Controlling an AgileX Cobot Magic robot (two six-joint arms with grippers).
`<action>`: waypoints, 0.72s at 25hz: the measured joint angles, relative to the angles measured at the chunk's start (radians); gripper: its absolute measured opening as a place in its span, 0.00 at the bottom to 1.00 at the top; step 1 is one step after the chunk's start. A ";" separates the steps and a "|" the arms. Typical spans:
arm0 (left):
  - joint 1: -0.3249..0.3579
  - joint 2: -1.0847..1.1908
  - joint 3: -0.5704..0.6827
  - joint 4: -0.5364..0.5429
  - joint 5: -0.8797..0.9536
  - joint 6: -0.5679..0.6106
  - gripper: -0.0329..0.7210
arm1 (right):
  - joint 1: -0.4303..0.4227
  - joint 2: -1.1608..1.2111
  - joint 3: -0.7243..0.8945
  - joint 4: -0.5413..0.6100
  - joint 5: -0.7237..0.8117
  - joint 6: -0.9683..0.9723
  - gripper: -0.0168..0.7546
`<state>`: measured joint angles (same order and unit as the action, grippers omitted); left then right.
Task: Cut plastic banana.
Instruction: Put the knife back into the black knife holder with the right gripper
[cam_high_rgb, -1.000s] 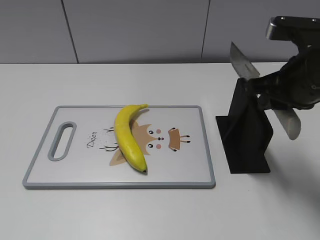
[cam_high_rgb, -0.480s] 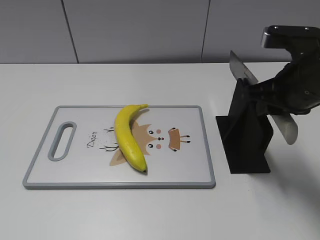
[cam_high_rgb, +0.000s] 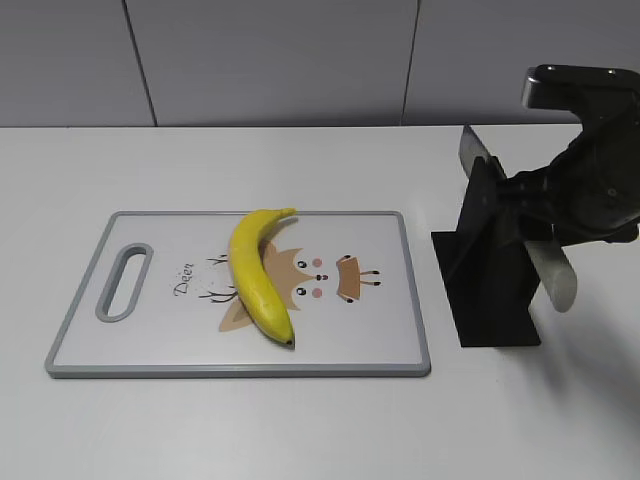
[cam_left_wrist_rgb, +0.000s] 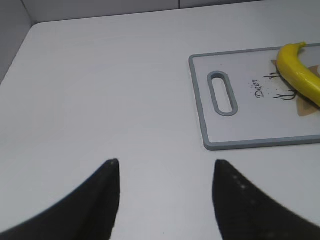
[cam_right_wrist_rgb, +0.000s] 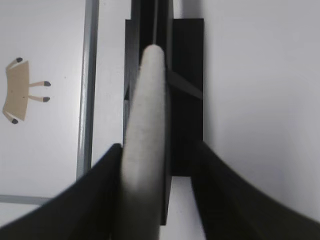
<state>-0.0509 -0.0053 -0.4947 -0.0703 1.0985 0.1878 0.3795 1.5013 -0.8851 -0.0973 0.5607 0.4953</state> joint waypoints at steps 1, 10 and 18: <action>0.000 0.000 0.000 0.000 0.000 0.000 0.81 | 0.000 0.000 0.000 0.013 0.008 -0.005 0.58; 0.000 0.000 0.000 0.001 -0.001 0.000 0.81 | 0.000 -0.091 0.000 0.027 0.062 -0.075 0.82; 0.000 0.000 0.000 0.001 -0.001 -0.001 0.81 | 0.000 -0.254 0.000 0.159 0.260 -0.449 0.79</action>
<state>-0.0509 -0.0053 -0.4947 -0.0694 1.0971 0.1869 0.3795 1.2474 -0.8851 0.0622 0.8210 0.0459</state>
